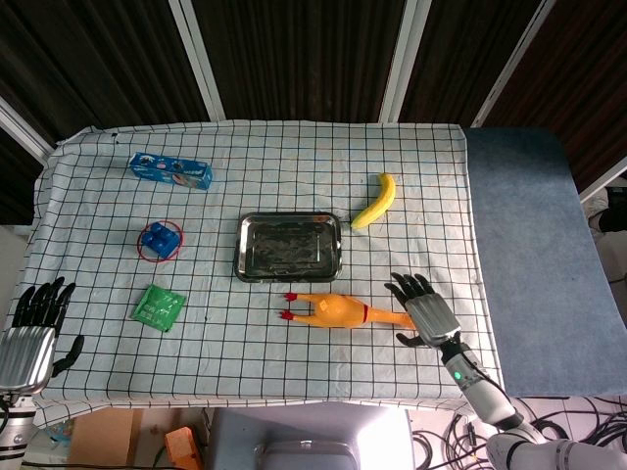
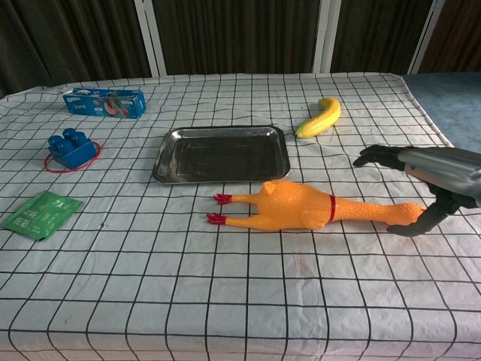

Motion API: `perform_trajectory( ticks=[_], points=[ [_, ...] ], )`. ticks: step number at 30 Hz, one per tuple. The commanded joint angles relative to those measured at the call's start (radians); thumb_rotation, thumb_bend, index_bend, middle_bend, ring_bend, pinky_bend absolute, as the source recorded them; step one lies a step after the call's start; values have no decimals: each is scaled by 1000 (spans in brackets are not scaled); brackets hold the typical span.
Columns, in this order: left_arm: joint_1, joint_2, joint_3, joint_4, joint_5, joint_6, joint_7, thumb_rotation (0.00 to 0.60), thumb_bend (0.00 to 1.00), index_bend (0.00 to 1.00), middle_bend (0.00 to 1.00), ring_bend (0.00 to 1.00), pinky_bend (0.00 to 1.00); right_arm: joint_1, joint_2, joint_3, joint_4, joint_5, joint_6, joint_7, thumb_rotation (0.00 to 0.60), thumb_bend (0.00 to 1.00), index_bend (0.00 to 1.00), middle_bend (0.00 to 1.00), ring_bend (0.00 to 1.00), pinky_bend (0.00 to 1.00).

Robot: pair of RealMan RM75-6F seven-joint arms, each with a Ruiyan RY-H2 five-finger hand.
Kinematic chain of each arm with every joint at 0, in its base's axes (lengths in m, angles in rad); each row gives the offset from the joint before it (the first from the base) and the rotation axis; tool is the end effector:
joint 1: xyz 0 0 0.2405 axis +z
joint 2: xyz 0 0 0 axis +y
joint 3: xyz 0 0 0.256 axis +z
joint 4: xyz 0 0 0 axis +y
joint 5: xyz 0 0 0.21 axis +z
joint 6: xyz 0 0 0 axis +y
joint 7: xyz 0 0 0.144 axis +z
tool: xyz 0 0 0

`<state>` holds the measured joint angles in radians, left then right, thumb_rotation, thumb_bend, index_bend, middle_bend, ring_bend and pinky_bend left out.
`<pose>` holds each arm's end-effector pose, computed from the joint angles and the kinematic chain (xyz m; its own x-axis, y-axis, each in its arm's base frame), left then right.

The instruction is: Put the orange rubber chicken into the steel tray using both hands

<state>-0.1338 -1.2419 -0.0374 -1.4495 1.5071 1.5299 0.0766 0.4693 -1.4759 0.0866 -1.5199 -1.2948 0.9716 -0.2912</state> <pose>-0.3194 0.1958 0.1380 0.4970 -0.0579 0.8658 0.8649 -0.0482 -0.4996 -0.2298 -0.2724 -0.0077 0.4593 -0.3591 0.8125 -0.8810 -0.3014 0.3647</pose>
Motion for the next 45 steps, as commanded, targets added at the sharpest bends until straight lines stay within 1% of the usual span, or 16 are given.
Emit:
perform_trajectory(
  ticks=[1,3,6,10,18,20,23,25,26,27,28,31,37,40,43,45],
  points=[
    [-1,0,-1,-1,0,-2,0,600,356,0,0,0,0,3,-5,0,2,11,-2,0,600,176,147,26,0,47],
    [-1,1,-3,-2,0,-4,3,600,356,0,0,0,0,7,-9,1,5,18,-6,2,600,190,177,48,0,66],
    [-2,3,-5,-4,3,-6,0,600,355,0,0,0,0,14,-33,5,22,21,4,-8,600,213,261,113,6,103],
    [0,4,-7,-6,0,-9,4,600,355,0,0,0,0,27,-66,9,53,44,-7,-24,600,239,355,184,62,154],
    [9,6,-3,-10,8,-1,4,600,355,0,0,0,0,47,-114,13,93,93,-24,-59,600,255,411,226,103,195],
    [10,7,-3,-11,9,-1,2,600,355,0,0,0,0,48,-123,14,99,93,-15,-62,600,260,442,249,129,221],
    [11,8,-3,-11,11,0,-1,600,354,0,0,0,0,49,-137,15,107,93,6,-82,600,275,578,337,260,350],
    [11,8,-3,-10,13,-2,-2,600,354,0,0,0,0,50,-149,12,117,93,21,-110,600,299,704,437,411,513],
    [11,8,-3,-10,12,-3,-2,600,354,0,0,0,0,51,-155,10,120,95,25,-127,600,306,737,467,460,562],
    [11,8,-3,-11,13,-4,-2,600,354,0,0,0,0,52,-158,9,121,99,27,-138,600,317,786,520,539,640],
    [11,9,-3,-12,13,-5,-2,600,354,0,0,0,0,52,-161,9,120,105,29,-148,600,329,819,561,594,691],
    [11,10,-4,-14,13,-6,-3,600,354,0,0,0,0,56,-169,9,116,117,34,-175,600,375,870,643,670,757],
    [13,13,-6,-18,10,-10,-5,600,354,0,0,0,0,70,-185,1,121,99,35,-191,600,480,895,722,742,822],
    [16,15,-6,-21,9,-7,-6,600,354,0,0,0,0,74,-188,-9,126,77,31,-174,600,517,895,727,773,860],
    [21,17,-5,-23,13,1,-10,600,354,0,0,0,0,71,-186,-19,133,22,51,-123,600,550,895,728,817,911],
    [23,18,-4,-22,18,7,-13,600,355,0,0,0,0,69,-178,-29,136,-28,71,-78,600,566,896,728,823,912]
  ],
)
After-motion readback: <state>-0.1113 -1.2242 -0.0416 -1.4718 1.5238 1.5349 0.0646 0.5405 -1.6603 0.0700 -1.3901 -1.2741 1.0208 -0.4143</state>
